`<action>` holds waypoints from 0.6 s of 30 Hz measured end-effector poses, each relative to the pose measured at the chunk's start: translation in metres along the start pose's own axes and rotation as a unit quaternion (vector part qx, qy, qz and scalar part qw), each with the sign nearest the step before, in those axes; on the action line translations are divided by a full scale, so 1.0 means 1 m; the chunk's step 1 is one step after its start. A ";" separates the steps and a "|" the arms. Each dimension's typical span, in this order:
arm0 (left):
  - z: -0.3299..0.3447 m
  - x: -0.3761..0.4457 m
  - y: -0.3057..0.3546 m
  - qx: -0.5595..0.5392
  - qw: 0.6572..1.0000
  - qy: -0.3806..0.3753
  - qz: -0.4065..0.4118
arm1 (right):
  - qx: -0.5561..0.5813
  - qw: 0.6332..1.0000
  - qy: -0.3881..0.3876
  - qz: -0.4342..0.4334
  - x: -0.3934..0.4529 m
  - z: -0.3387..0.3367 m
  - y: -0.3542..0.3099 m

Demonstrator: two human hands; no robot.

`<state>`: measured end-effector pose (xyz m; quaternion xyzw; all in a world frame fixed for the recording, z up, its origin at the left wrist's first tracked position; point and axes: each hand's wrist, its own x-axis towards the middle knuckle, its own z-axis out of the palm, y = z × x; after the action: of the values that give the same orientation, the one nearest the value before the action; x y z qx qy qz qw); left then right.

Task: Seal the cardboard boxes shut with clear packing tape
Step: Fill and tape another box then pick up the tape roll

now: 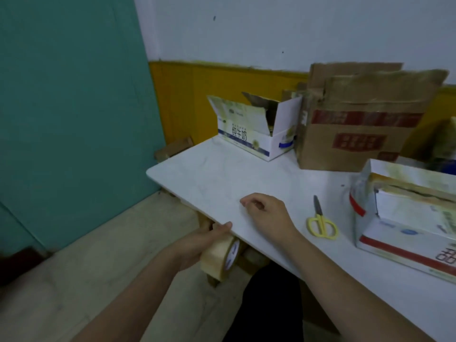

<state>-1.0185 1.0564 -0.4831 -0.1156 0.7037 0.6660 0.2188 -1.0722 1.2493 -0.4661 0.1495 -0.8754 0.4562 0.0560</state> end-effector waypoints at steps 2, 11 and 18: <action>-0.006 -0.006 0.002 0.012 0.999 -0.053 -0.006 | -0.008 1.000 -0.011 -0.015 0.000 0.001 -0.001; -0.018 -0.019 0.063 0.056 0.981 -0.110 -0.152 | -0.043 0.951 -0.302 -0.055 0.013 0.010 -0.034; 0.004 -0.034 0.078 0.179 0.969 -0.049 -0.165 | -0.125 0.910 -0.379 -0.109 0.049 0.005 -0.025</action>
<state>-1.0239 1.0624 -0.3981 -0.1565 0.7709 0.4886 0.3774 -1.1103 1.2213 -0.4382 0.3972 -0.8590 0.2430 -0.2130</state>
